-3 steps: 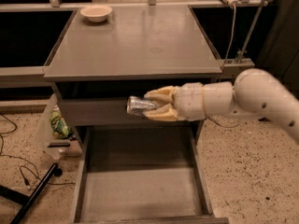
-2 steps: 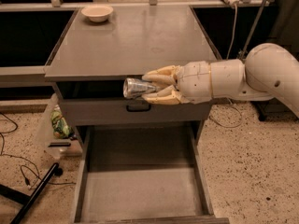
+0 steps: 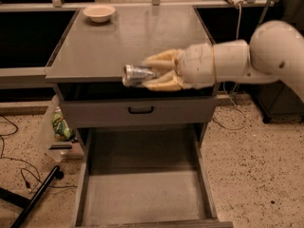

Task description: Pick redbull can from middle drawer and place on counter

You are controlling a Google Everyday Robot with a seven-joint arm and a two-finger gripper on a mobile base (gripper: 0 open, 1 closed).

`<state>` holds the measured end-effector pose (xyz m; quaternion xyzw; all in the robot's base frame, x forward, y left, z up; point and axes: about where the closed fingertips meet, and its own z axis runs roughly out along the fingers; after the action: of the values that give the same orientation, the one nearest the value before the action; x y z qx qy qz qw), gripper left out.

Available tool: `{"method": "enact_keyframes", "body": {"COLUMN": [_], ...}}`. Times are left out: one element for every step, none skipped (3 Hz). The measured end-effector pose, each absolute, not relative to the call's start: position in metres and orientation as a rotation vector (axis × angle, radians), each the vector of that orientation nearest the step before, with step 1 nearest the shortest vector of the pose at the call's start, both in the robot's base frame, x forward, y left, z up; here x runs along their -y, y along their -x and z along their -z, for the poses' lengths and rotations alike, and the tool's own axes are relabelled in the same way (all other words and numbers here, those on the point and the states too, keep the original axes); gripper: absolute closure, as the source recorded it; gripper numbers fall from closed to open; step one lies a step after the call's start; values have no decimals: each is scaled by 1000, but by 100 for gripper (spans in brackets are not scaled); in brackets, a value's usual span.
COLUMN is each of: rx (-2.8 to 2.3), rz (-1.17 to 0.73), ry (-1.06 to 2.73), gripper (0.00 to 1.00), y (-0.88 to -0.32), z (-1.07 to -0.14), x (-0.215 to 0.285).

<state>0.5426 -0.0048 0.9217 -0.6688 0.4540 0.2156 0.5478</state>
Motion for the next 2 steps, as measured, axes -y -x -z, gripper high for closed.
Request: {"method": "enact_keyframes", "body": {"rx": [-1003, -989], "rz": [-451, -422], "ry": [1761, 1897], "gripper": [100, 100], "y": [-565, -606], "z": [-953, -944], "x": [-8, -8]}}
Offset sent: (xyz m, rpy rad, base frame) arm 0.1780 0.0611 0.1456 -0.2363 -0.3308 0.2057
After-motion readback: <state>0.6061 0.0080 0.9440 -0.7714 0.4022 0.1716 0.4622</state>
